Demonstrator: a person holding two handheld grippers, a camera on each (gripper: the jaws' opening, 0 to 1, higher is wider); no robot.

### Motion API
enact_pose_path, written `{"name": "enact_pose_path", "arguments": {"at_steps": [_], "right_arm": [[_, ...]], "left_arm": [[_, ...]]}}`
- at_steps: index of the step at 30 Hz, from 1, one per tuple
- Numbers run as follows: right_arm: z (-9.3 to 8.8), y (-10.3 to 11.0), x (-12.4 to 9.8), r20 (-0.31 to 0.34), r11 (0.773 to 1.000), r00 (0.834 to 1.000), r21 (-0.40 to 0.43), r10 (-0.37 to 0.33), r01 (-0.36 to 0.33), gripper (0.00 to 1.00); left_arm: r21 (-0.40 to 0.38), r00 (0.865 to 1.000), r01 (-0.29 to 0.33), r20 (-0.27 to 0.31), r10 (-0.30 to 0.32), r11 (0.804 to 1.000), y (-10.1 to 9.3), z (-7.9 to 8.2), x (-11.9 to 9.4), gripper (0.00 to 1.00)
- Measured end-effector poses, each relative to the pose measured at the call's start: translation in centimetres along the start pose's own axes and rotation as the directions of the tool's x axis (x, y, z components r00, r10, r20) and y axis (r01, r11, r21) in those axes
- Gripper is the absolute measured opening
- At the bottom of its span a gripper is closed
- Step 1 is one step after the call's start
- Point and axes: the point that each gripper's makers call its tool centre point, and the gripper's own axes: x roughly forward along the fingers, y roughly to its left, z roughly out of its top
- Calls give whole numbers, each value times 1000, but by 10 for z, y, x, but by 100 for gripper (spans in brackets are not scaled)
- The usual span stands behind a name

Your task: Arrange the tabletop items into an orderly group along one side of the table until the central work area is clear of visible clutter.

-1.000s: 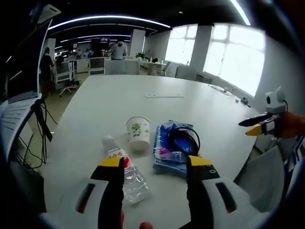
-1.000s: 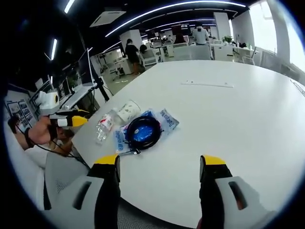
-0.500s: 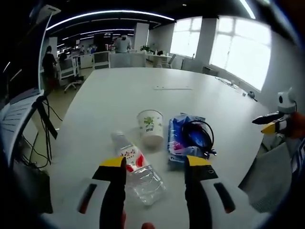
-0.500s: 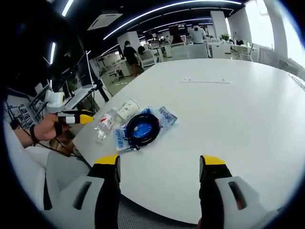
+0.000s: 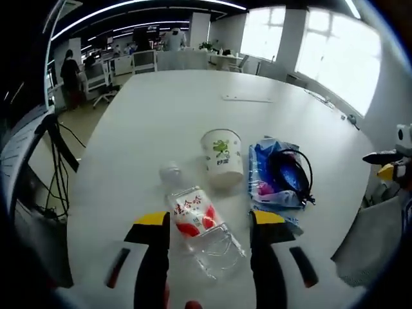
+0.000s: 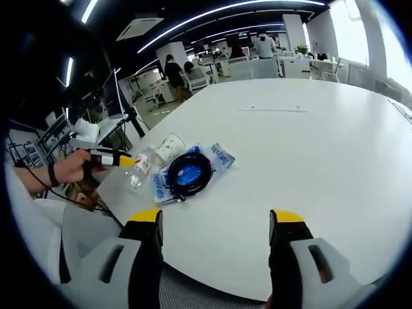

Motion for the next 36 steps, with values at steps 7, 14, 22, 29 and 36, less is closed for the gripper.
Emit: {"name": "enact_pose_path", "arguments": {"at_steps": [7,14,22,29,36], "right_arm": [[1,5,3,0,1000,1000,-3,2,-2,66],[-2,3,1,-2,1000,1000,-2,-5,5,65],[-10,-3,-1,-10,1000,1000,12,-15,15,65],[-13,-2,1,-19,1000,1000,16,-12,13,65],[-10,-3,3,-18,1000,1000,18,-11,11,64]], "left_arm": [[-17,996,-26,-81,25,1000,8,-17,9,47],[-47,993,-36,-115,30,998,13,-24,17,46],[-104,989,-18,-148,3,994,15,-27,26,47],[-125,986,-17,-164,-4,992,15,-27,28,48],[-141,985,-7,-169,-17,990,14,-25,29,46]]}}
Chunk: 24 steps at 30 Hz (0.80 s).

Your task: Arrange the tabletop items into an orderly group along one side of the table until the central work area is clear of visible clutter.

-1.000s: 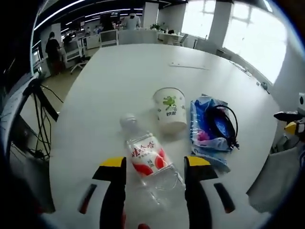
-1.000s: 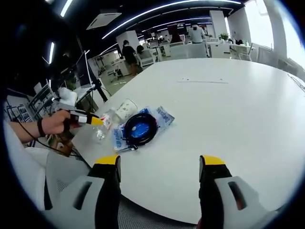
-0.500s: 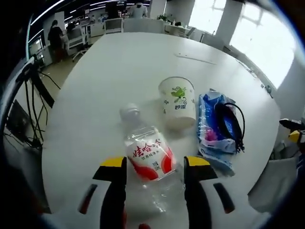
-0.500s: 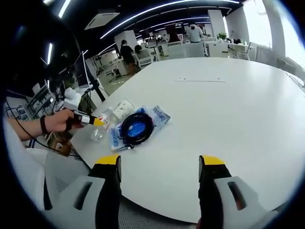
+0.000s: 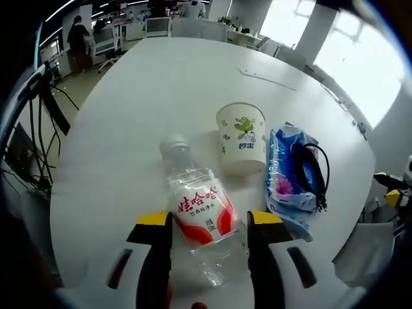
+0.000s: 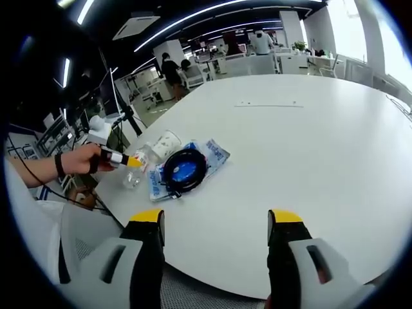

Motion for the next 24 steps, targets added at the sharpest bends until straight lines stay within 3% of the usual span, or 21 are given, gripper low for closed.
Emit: {"name": "enact_pose_path", "arguments": {"at_steps": [14,24], "right_arm": [[13,7,18,13,1000,1000,-14,28,-28,64],[8,9,20,10,999,999,-9,38,-38,64]], "left_arm": [[-15,1000,10,8,-9,1000,1,-4,-6,38],[8,1000,13,11,-13,1000,3,-13,-14,36]]}}
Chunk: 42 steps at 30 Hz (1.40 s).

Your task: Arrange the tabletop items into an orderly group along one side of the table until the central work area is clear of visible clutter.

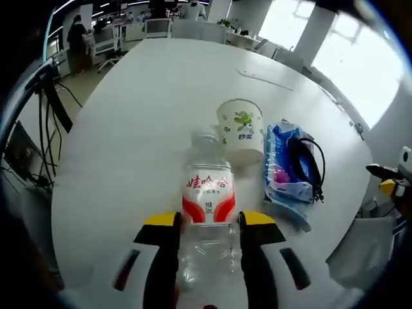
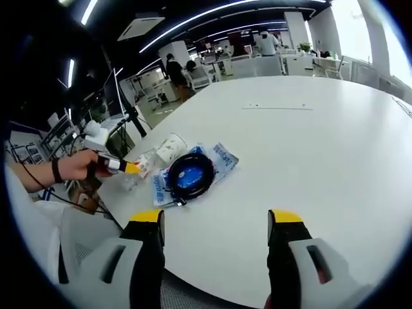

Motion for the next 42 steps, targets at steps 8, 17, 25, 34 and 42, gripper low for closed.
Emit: {"name": "enact_pose_path", "arguments": {"at_steps": [8,17,25,34,42], "right_arm": [[-2,1,-1,7,1000,1000,9,0,0,64],[-5,3,-1,16,1000,1000,18,6,-6,64],[-3,3,-1,37,999,999,31,10,-11,64],[0,3,3,52,999,998,27,28,-29,63],[2,9,10,39,999,998,-23,47,-47,64]], "left_arm": [[15,1000,-6,-8,7,1000,-1,-10,-6,35],[13,1000,-20,-23,21,1000,3,-25,-17,35],[1,999,-35,-32,35,999,4,-36,-24,35],[-9,998,-57,-42,56,998,2,-42,-28,36],[30,997,-46,-60,48,999,0,-41,-27,36]]}}
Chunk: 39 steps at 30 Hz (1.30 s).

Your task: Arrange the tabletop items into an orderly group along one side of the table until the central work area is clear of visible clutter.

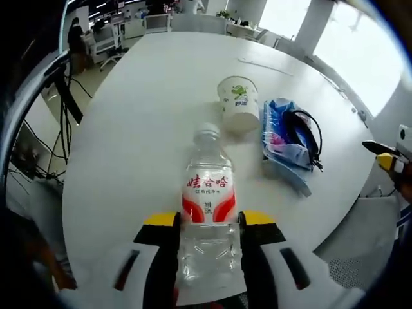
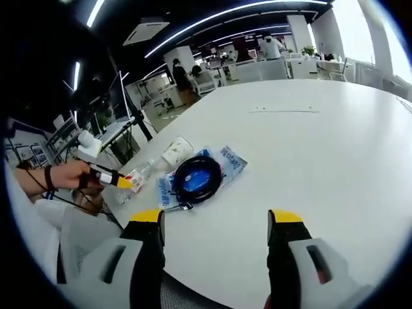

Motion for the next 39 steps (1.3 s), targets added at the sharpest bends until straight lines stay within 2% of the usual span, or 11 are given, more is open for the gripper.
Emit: {"name": "enact_pose_path", "arguments": {"at_steps": [5,11,17,24,30,39], "right_arm": [[-2,5,0,1,1000,1000,-6,14,-14,64],[-8,9,-2,1,1000,1000,4,23,-23,64],[-8,6,-6,13,1000,1000,19,12,-13,64],[-9,0,-13,20,1000,1000,28,-13,12,64],[-13,-6,-16,20,998,999,48,-34,33,64],[-17,-7,-18,19,997,999,60,-51,50,64]], "left_arm": [[-27,1000,30,-9,-30,999,-1,4,-3,37],[-5,999,21,-25,-21,1000,-3,13,0,41],[37,998,2,-61,0,999,-6,23,12,42],[57,994,-23,-109,29,998,-1,28,26,43],[90,987,-12,-157,26,996,3,27,35,42],[66,989,-10,-149,19,998,5,28,35,40]]}}
